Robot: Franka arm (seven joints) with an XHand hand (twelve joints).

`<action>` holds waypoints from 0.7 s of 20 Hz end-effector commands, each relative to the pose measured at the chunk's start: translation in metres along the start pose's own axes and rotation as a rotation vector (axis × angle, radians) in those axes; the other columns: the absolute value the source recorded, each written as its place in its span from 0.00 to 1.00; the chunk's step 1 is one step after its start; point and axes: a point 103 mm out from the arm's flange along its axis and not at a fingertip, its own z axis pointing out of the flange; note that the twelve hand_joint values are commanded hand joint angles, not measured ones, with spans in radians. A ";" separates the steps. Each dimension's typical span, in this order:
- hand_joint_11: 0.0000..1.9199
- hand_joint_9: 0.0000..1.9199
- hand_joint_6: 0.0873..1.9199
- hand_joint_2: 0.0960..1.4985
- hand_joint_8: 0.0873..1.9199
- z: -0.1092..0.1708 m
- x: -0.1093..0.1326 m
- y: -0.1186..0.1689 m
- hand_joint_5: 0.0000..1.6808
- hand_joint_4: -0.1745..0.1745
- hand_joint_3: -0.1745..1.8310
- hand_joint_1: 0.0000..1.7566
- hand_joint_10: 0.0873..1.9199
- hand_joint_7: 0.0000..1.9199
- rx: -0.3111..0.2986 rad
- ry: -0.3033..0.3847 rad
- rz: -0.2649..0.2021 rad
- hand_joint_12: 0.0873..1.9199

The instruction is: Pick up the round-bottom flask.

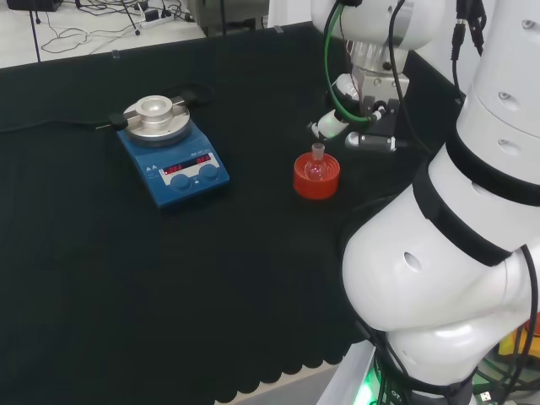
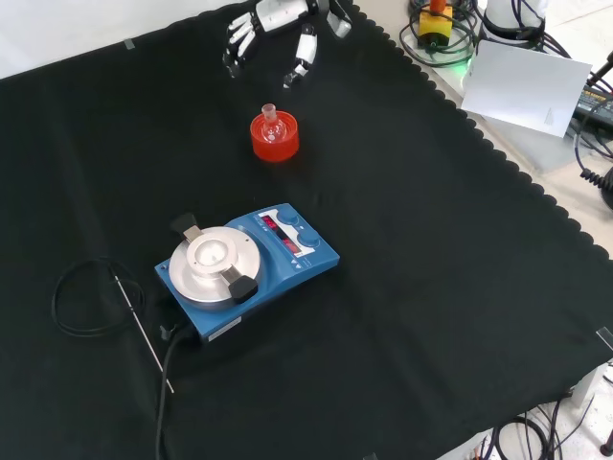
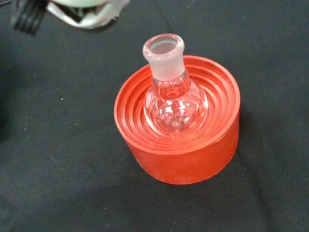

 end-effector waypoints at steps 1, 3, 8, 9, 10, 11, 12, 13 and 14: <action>0.07 0.22 0.01 0.37 0.33 0.023 -0.001 0.002 0.34 0.36 0.39 0.50 0.34 0.12 0.004 0.014 0.006 0.73; 0.07 0.22 0.02 0.36 0.33 0.029 -0.001 0.003 0.35 0.36 0.40 0.50 0.34 0.12 -0.004 0.026 0.005 0.73; 0.07 0.24 0.04 0.35 0.33 0.041 -0.003 0.006 0.38 0.36 0.40 0.51 0.34 0.13 -0.004 0.042 0.004 0.73; 0.07 0.24 0.04 0.35 0.33 0.044 -0.004 0.006 0.38 0.36 0.40 0.51 0.34 0.13 -0.002 0.044 0.004 0.73; 0.07 0.24 0.04 0.35 0.34 0.046 -0.004 0.006 0.38 0.36 0.40 0.51 0.34 0.13 0.000 0.046 0.002 0.73; 0.08 0.24 0.06 0.34 0.33 0.049 -0.004 0.006 0.38 0.36 0.41 0.51 0.33 0.14 -0.001 0.049 0.000 0.73; 0.08 0.24 0.07 0.34 0.33 0.051 -0.004 0.007 0.38 0.36 0.41 0.51 0.33 0.14 -0.003 0.052 -0.002 0.72; 0.08 0.25 0.08 0.34 0.33 0.053 -0.005 0.007 0.37 0.36 0.42 0.51 0.33 0.14 -0.005 0.055 -0.002 0.72; 0.08 0.25 0.08 0.34 0.33 0.055 -0.005 0.007 0.37 0.36 0.42 0.51 0.33 0.14 -0.007 0.059 -0.002 0.72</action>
